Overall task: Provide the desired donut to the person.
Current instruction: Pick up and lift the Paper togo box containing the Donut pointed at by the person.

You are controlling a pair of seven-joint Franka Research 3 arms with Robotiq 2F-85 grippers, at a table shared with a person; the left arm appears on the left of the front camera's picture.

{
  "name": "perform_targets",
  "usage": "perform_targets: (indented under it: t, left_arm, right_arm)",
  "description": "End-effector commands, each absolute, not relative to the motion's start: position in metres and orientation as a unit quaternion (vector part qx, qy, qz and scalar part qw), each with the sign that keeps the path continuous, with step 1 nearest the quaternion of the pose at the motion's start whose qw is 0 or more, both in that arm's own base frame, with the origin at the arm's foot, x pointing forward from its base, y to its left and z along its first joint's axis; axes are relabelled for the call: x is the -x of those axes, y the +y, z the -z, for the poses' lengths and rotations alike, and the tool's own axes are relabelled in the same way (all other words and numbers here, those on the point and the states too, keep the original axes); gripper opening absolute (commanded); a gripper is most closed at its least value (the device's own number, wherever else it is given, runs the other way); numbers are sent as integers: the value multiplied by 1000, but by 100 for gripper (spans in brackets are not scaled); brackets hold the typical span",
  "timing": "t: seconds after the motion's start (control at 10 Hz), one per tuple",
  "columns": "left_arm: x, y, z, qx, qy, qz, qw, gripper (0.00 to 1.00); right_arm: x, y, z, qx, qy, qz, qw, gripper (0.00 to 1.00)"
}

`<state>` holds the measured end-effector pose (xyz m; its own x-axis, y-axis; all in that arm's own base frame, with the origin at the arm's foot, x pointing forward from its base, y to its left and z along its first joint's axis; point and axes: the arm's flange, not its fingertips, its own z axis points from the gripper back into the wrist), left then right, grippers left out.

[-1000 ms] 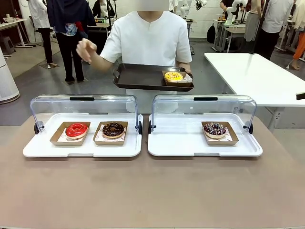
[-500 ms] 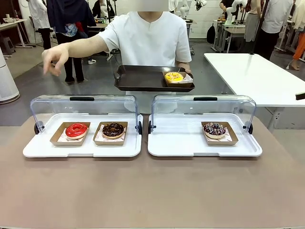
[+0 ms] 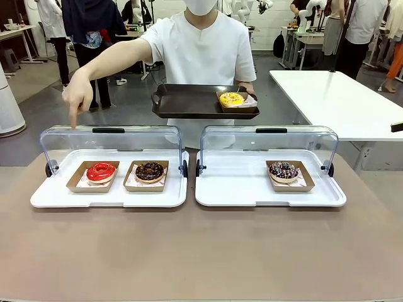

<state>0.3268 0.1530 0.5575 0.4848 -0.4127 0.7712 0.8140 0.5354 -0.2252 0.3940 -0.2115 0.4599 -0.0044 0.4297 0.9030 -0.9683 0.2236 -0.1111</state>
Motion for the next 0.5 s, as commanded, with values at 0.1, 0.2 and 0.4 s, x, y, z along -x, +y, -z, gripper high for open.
perform_targets:
  t: [0.1,0.2,0.4]
  left_arm:
    - [-327,154,-559,303,-347,382,801,100]
    - [-327,154,-559,303,-347,382,801,100]
    - [-327,154,-559,303,-347,382,801,100]
  right_arm:
    - [-394,-210,-461,-306,-447,-540,644,100]
    - [-394,-210,-461,-306,-447,-540,644,100]
    - [-394,-210,-461,-306,-447,-540,644,100]
